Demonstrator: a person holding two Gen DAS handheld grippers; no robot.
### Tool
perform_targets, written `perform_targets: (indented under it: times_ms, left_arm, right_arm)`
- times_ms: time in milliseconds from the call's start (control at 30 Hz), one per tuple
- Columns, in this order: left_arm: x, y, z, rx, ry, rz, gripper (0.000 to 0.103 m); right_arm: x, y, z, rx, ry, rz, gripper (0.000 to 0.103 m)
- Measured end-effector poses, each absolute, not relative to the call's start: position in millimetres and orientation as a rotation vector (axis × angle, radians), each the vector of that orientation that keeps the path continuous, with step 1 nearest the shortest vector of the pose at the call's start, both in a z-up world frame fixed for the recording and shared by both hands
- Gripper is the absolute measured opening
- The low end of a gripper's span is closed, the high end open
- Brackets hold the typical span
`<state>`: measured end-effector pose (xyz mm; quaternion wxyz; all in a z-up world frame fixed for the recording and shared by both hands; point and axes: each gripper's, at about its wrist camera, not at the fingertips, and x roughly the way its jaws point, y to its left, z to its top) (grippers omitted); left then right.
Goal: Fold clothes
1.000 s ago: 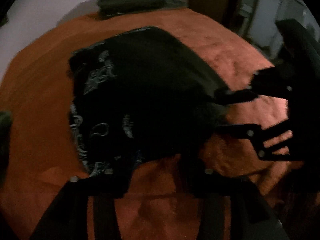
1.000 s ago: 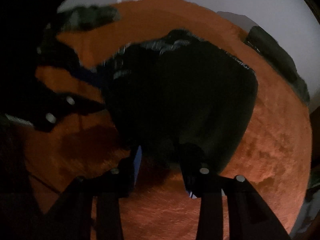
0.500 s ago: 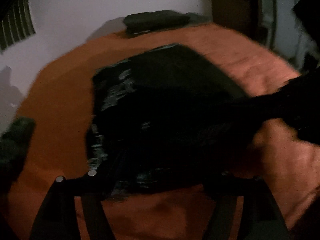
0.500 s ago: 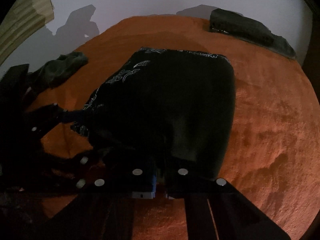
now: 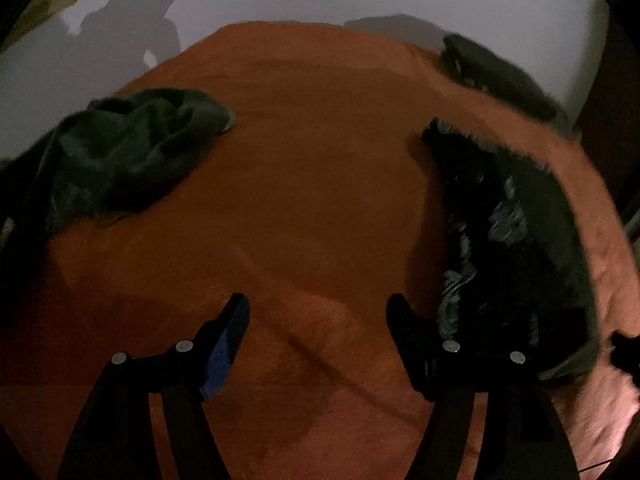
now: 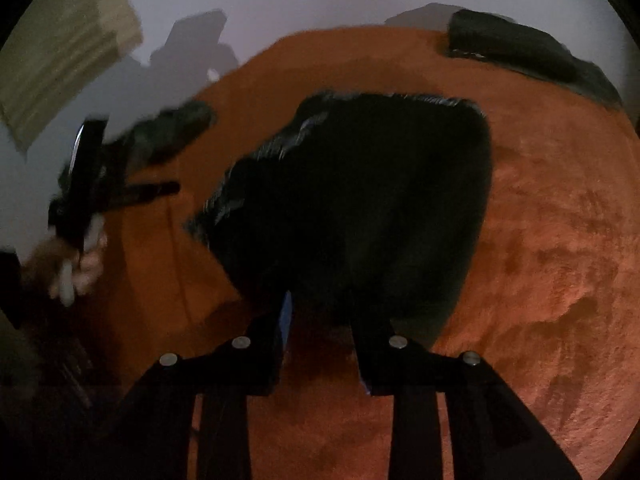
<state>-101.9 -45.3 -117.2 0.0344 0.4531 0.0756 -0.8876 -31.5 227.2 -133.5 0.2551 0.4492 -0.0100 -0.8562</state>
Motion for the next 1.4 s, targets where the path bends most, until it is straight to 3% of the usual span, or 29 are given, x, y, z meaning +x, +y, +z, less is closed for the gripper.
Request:
perform_targets:
  times_ms: [133, 300, 367, 400, 433, 500, 600, 667, 733, 767, 800, 967, 1167, 1333, 1400]
  left_arm:
    - [-114.2, -11.1, -119.3, 1.522, 0.284, -2.812, 0.072]
    - [-127.1, 47.7, -131.3, 1.739, 0.124, -2.882, 0.072]
    - [-135.4, 57.6, -135.2, 1.804, -0.026, -2.77, 0.072]
    - [-141.1, 56.0, -131.7, 1.838, 0.01, -2.767, 0.072]
    - [-148.8, 52.9, -123.2, 1.86, 0.095, -2.806, 0.072]
    - [-170.4, 57.1, -99.3, 1.837, 0.136, -2.893, 0.072]
    - [-210.1, 89.1, -80.7, 1.792, -0.047, -3.006, 0.075]
    - [-234.7, 105.2, -99.3, 1.744, -0.242, -2.974, 0.075]
    - [-252.7, 101.3, -129.6, 1.668, -0.443, -2.814, 0.076]
    - [-256.1, 85.6, -139.0, 1.633, -0.42, -2.77, 0.076]
    - [-258.9, 69.2, -146.8, 1.605, -0.388, -2.731, 0.076]
    - [-258.1, -30.0, -142.1, 1.637, 0.054, -2.656, 0.076]
    - [-247.0, -32.7, -162.1, 2.017, 0.717, -2.766, 0.076]
    - [-240.9, -3.5, -185.2, 2.119, 0.758, -2.825, 0.075]
    - [-238.5, -0.6, -179.5, 2.077, 0.808, -2.896, 0.019]
  right_arm:
    - [-54.0, 204.6, -139.6, 1.251, 0.03, -2.303, 0.028]
    - [-72.7, 186.1, -175.0, 1.434, 0.127, -2.278, 0.028]
    - [-70.7, 192.4, -164.3, 1.393, 0.081, -2.273, 0.028]
    - [-71.0, 197.6, -154.8, 1.36, 0.066, -2.281, 0.029]
    - [-73.3, 204.4, -144.2, 1.322, 0.055, -2.302, 0.03]
    - [-86.6, 217.4, -128.0, 1.275, 0.042, -2.341, 0.044]
    - [-128.1, 234.4, -122.5, 1.266, -0.05, -2.37, 0.044]
    - [-165.3, 245.4, -136.3, 1.307, -0.199, -2.361, 0.044]
    - [-193.1, 251.2, -165.0, 1.412, -0.307, -2.292, 0.026]
    - [-198.7, 254.6, -175.3, 1.462, -0.3, -2.308, 0.002]
    - [-201.5, 259.9, -183.5, 1.496, -0.291, -2.337, 0.0]
    - [-184.2, 285.1, -168.7, 1.427, -0.321, -2.412, 0.003]
    - [-155.3, 259.6, -146.3, 1.262, -0.254, -2.292, 0.003]
    - [-150.2, 220.4, -173.5, 1.356, -0.184, -2.21, 0.003]
    - [-150.0, 215.3, -187.1, 1.392, -0.202, -2.192, 0.003]
